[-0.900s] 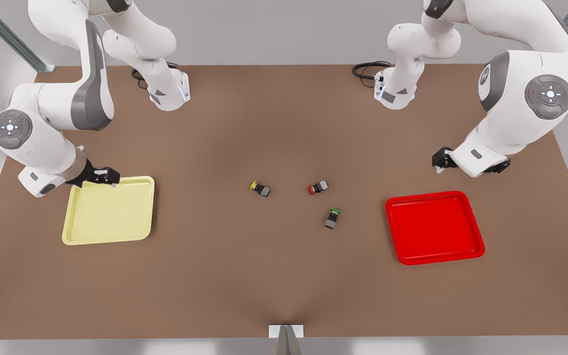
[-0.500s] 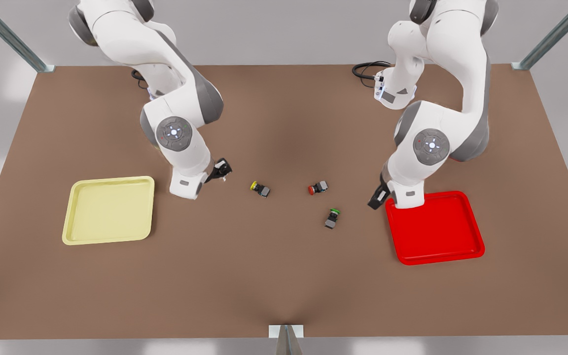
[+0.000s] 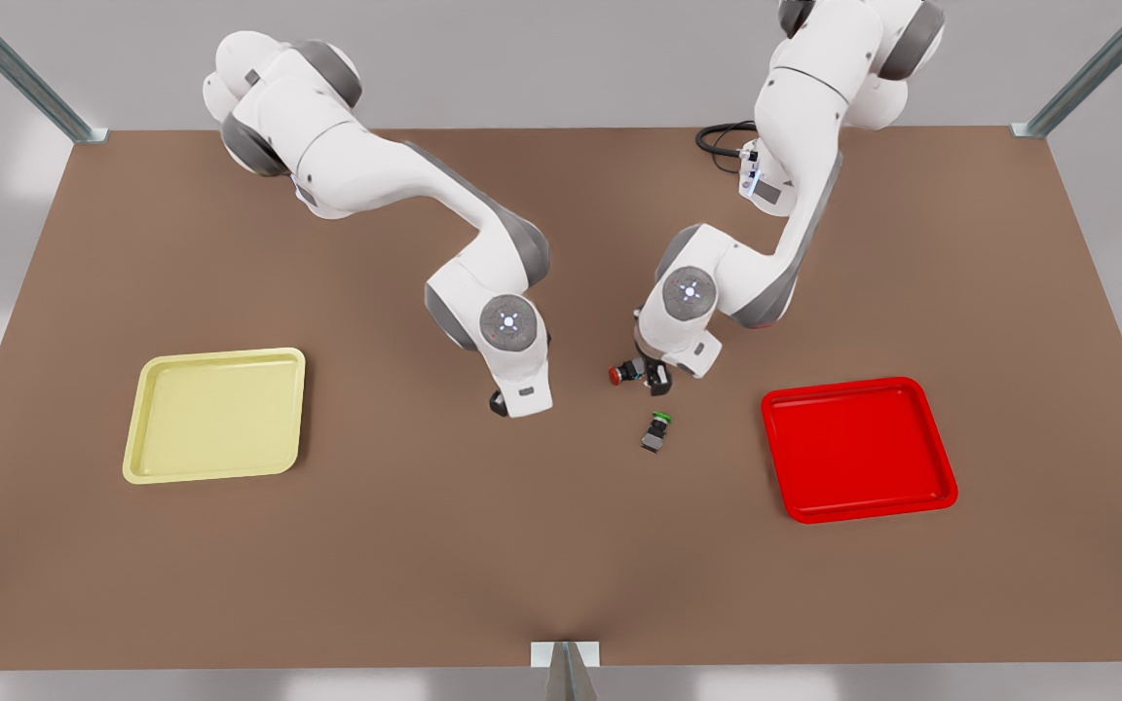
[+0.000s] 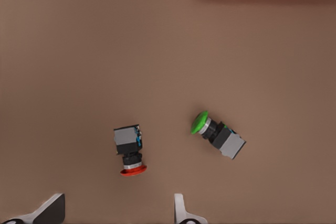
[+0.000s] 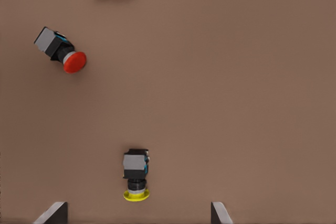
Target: Place the switches on the corresponding trays according to their colors
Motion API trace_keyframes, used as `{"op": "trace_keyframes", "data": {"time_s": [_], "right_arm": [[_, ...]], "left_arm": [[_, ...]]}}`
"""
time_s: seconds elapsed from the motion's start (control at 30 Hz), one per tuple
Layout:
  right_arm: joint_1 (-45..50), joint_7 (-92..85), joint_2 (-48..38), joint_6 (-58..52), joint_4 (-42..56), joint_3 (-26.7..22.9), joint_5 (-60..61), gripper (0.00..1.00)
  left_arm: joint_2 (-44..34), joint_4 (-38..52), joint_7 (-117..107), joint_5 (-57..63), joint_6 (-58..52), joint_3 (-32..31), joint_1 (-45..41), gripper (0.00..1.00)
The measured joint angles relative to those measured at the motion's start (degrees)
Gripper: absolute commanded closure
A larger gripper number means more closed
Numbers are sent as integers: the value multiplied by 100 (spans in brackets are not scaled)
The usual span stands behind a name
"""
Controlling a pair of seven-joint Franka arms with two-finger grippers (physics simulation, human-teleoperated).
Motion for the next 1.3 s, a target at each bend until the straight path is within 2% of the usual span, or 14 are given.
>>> {"op": "trace_keyframes", "data": {"time_s": [0.1, 0.23, 0.33, 0.4, 0.43, 0.5, 1.03, 1.07, 1.1, 1.17, 1.3], "right_arm": [[8, 8, 77, 54, -98, -9, -57, 0], [236, 75, 359, 467, -135, -26, -394, 0], [8, 295, 197, 1269, -1058, -27, -422, 0], [-141, 579, -92, 2304, -1990, -24, -402, 0], [-203, 721, -298, 2897, -2533, -27, -404, 0], [-247, 922, -454, 3374, -3012, -27, -397, 0], [-198, 1288, -87, 3859, -3352, -58, -824, 0], [-194, 1291, -87, 3876, -3367, -69, -826, 0], [-176, 1288, -39, 3886, -3363, -70, -924, 0], [-211, 1292, 9, 4018, -3376, -70, -1019, 0], [-309, 1300, -49, 3968, -3481, -70, -1019, 1]], "left_arm": [[179, -70, -189, -2, 160, 0, -126, 0], [227, -616, -247, -3, 891, 0, -206, 0], [151, -1183, -240, -3, 1537, 0, -206, 0], [129, -1436, -247, -3, 1865, 0, -206, 0], [129, -1490, -247, -3, 1922, 0, -206, 0], [167, -1493, -239, -3, 1966, 1, -205, 0], [875, -1488, -326, -3, 2724, 9, -329, 0], [876, -1484, -326, -3, 2725, 9, -329, 9], [876, -1484, -326, -4, 2725, 9, -329, 25], [876, -1484, -326, -3, 2725, 9, -329, 37], [893, -1485, -326, -1, 2725, 9, -329, 40]]}}
